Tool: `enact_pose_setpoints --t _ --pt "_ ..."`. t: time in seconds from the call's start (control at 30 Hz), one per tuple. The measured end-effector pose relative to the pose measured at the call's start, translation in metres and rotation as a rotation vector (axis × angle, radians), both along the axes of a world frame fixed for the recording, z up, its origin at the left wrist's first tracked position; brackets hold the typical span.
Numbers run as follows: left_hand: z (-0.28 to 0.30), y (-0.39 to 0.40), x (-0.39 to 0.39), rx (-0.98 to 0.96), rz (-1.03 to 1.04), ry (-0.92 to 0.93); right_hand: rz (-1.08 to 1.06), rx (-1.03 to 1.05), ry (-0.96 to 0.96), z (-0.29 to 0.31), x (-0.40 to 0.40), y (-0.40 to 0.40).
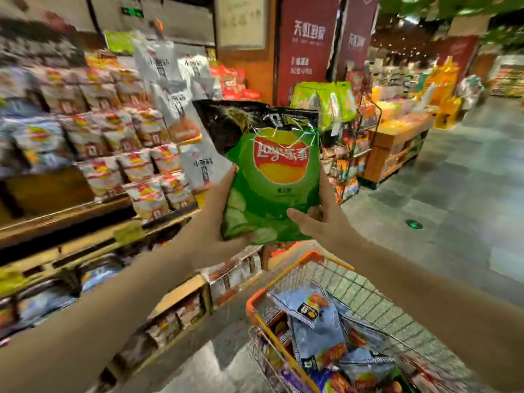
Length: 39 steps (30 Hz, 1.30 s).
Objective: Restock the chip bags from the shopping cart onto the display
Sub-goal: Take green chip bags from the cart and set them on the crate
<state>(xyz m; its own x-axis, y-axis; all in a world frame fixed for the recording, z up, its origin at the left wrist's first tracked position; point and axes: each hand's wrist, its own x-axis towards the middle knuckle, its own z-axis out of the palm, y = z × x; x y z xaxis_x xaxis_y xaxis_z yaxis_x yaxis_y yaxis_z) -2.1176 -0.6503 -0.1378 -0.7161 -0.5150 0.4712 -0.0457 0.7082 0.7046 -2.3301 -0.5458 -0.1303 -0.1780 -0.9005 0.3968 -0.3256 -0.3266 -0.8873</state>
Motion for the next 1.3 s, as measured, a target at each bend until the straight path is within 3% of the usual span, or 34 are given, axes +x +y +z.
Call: enact_pose_setpoints --t 0.33,0.57,1.0,1.3 --pt "0.043 -0.016 0.240 -0.130 0.291 -0.087 0.237 -0.098 0.055 0.027 0.222 -0.057" --pt "0.056 -0.004 0.384 -0.160 0.509 -0.253 0.417 -0.104 0.033 0.034 0.355 -0.100" --pt "0.062 -0.101 0.580 -0.243 0.798 -0.217 0.548 -0.157 0.110 0.048 0.561 -0.251" --pt "0.057 -0.164 0.715 -0.291 0.902 -0.228 0.681 -0.174 0.014 0.047 0.697 -0.339"
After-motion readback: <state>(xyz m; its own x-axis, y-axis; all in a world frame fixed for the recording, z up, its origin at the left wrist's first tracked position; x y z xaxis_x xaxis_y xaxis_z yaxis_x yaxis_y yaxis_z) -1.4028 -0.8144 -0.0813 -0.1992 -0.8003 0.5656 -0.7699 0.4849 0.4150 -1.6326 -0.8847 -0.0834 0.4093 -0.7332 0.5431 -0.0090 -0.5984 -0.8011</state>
